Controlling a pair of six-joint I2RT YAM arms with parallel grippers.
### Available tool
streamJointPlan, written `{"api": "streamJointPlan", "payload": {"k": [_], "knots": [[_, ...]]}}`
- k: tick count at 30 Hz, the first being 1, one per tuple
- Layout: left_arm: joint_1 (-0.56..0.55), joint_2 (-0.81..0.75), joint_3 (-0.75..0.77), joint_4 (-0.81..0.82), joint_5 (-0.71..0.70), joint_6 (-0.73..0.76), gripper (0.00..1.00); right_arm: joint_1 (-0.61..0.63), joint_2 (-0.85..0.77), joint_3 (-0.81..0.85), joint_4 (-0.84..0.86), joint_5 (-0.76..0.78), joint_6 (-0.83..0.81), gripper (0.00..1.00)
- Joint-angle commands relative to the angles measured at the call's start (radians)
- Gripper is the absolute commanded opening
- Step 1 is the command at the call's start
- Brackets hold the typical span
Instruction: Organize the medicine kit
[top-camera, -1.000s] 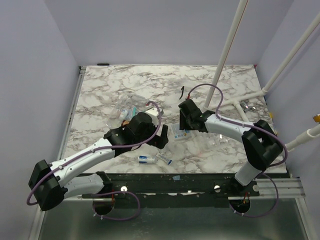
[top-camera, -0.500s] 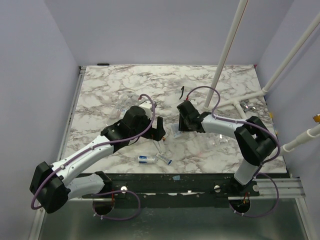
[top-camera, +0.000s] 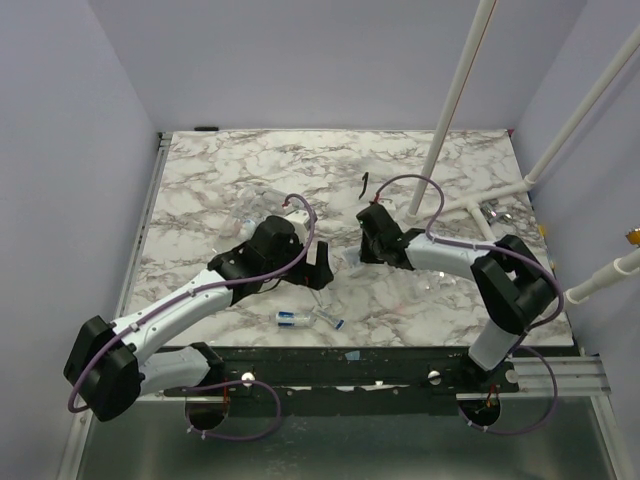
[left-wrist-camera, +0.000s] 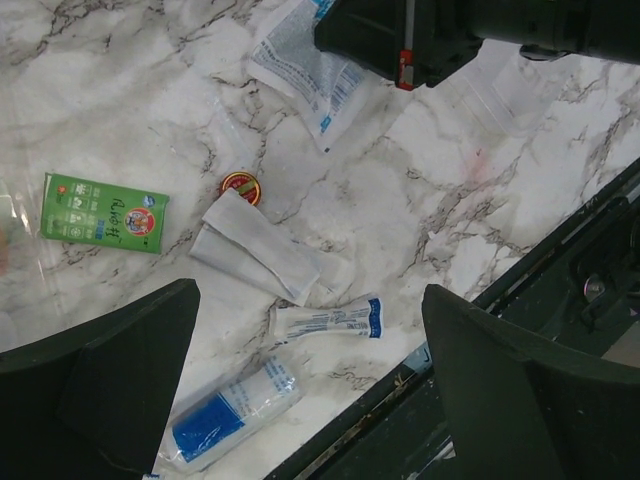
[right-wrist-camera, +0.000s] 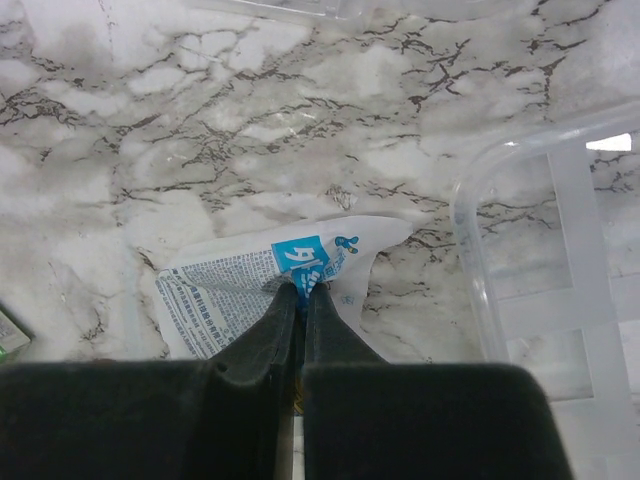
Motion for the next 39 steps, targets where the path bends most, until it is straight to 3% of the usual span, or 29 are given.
{"api": "streamJointPlan", "payload": {"k": [1, 14, 21, 27, 39], "knots": [[0.003, 0.021, -0.034, -0.013, 0.031, -0.051, 0.97, -0.005, -0.048, -0.05, -0.049, -0.002, 0.003, 0.01], [0.003, -0.004, -0.053, -0.022, 0.015, -0.091, 0.97, -0.005, -0.244, 0.0, -0.109, -0.012, -0.022, 0.01], [0.003, -0.111, -0.036, -0.014, 0.053, -0.08, 0.97, -0.004, -0.298, 0.09, -0.08, -0.072, -0.099, 0.01], [0.004, -0.228, 0.029, -0.114, 0.003, -0.042, 0.97, 0.003, -0.265, 0.22, -0.069, -0.124, -0.172, 0.01], [0.005, -0.418, 0.112, -0.318, -0.185, 0.05, 0.98, 0.095, -0.051, 0.537, -0.07, -0.235, -0.291, 0.01]]}}
